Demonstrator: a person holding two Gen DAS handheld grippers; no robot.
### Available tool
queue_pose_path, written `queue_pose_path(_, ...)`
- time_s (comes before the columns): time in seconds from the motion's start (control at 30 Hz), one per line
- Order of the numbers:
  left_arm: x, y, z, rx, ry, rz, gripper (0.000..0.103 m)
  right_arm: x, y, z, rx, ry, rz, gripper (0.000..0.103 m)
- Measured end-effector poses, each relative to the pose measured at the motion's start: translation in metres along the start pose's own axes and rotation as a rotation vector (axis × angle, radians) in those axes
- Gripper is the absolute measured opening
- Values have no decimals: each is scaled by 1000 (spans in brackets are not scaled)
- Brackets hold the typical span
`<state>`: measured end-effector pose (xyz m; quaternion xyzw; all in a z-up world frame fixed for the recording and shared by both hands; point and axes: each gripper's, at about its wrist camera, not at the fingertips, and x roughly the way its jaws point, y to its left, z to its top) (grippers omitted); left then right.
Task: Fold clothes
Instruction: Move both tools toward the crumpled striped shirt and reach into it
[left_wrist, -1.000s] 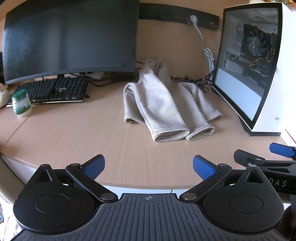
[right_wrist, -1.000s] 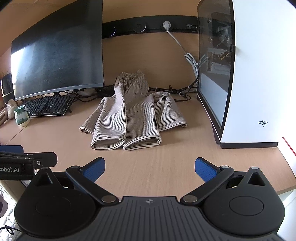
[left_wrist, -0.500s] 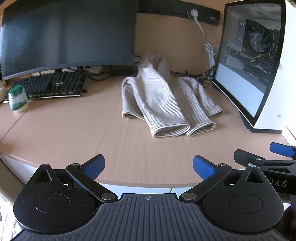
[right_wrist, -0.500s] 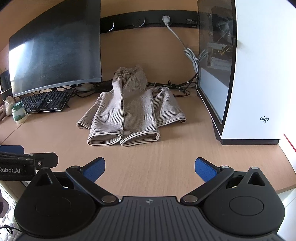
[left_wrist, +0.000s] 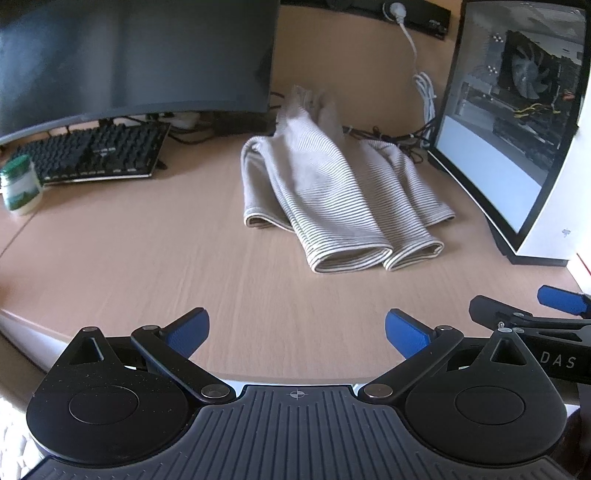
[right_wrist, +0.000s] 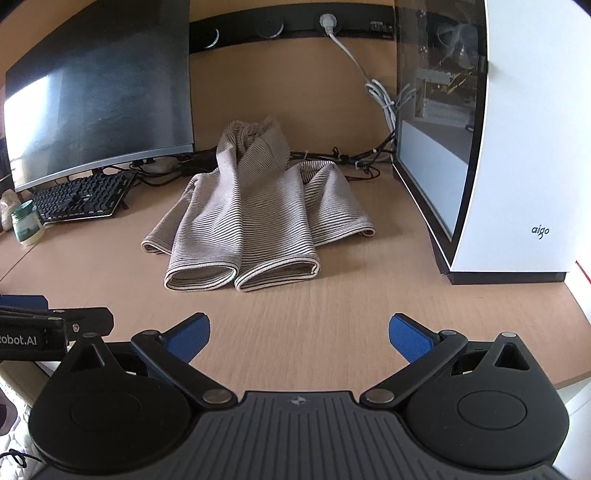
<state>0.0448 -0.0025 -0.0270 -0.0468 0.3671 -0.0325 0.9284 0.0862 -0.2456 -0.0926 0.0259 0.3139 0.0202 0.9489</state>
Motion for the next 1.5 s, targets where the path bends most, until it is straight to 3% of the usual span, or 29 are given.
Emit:
queue_pose_path(0.23, 32, 25, 31, -12, 42, -104, 103, 27, 5, 16, 59, 45, -65, 103)
queue_pose_path(0.77, 116, 87, 113, -1, 139, -433, 103, 71, 40, 69, 213, 92, -246, 103)
queue_pose_path(0.93, 138, 82, 135, -26, 155, -470, 103, 81, 37, 85, 238, 83, -257, 103)
queue_pose_path(1.07, 156, 74, 144, -34, 163, -450, 103, 91, 32, 98, 265, 74, -245, 103)
queue_pose_path(1.33, 193, 43, 160, -39, 181, -357, 103, 143, -14, 134, 349, 63, 0, 103)
queue_pose_path(1.5, 222, 25, 169, -78, 195, -271, 103, 197, -31, 156, 334, 135, 119, 103)
